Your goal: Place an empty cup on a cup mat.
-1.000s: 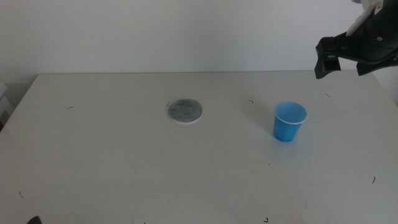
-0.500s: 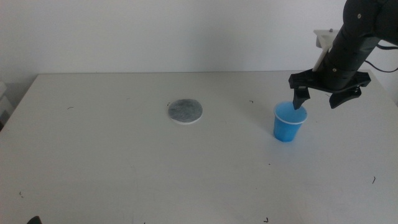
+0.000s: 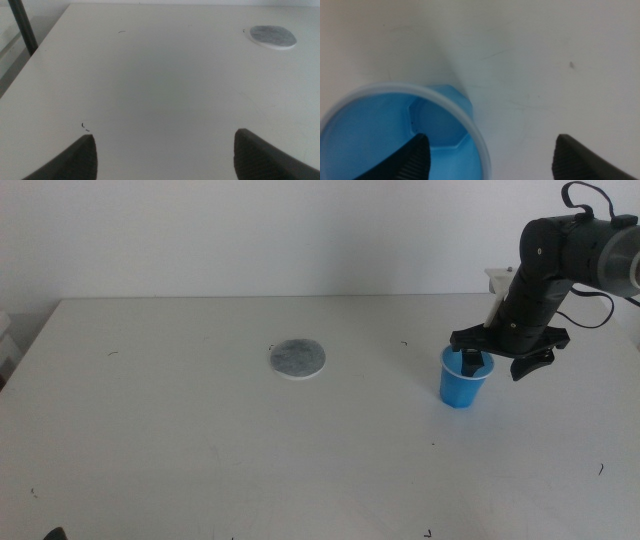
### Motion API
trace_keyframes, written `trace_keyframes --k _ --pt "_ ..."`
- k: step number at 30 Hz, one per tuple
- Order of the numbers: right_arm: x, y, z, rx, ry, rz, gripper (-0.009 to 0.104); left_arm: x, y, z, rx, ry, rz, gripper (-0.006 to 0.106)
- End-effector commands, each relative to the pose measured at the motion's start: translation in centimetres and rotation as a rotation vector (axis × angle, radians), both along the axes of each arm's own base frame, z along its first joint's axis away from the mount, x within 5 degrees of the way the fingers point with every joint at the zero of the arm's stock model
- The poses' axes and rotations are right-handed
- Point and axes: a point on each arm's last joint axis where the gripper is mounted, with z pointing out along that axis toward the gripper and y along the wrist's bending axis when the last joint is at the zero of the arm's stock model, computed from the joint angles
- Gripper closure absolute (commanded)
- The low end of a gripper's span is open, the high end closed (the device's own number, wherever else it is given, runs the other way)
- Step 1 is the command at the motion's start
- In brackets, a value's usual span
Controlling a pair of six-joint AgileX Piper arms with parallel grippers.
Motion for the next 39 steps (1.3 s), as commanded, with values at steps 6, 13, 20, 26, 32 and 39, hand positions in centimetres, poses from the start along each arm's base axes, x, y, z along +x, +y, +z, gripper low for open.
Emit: trace_keyframes --k 6,13,20,26,32,39 --pt "0.7 -0.3 2.9 0.025 -0.139 -0.009 0.068 0.1 0.0 0.9 -0.016 -0.084 0.000 -0.005" --pt "0.8 0.0 3.1 0.061 -0.147 -0.022 0.096 0.1 0.0 0.9 -0.016 -0.084 0.000 -0.005" --pt "0.6 2.0 6.1 0.092 -0.192 0.008 0.096 0.1 0.0 0.9 -0.016 -0.084 0.000 -0.005" --pt "0.6 5.5 9.7 0.131 -0.284 0.047 0.095 0.1 0.0 0.9 -0.016 -0.084 0.000 -0.005" --pt "1.4 9.5 11.2 0.167 -0.308 0.093 0.094 0.1 0.0 0.9 -0.016 -0.084 0.000 -0.005" --pt "2.7 14.2 11.1 0.207 -0.306 0.143 0.094 0.1 0.0 0.9 -0.016 -0.084 0.000 -0.005"
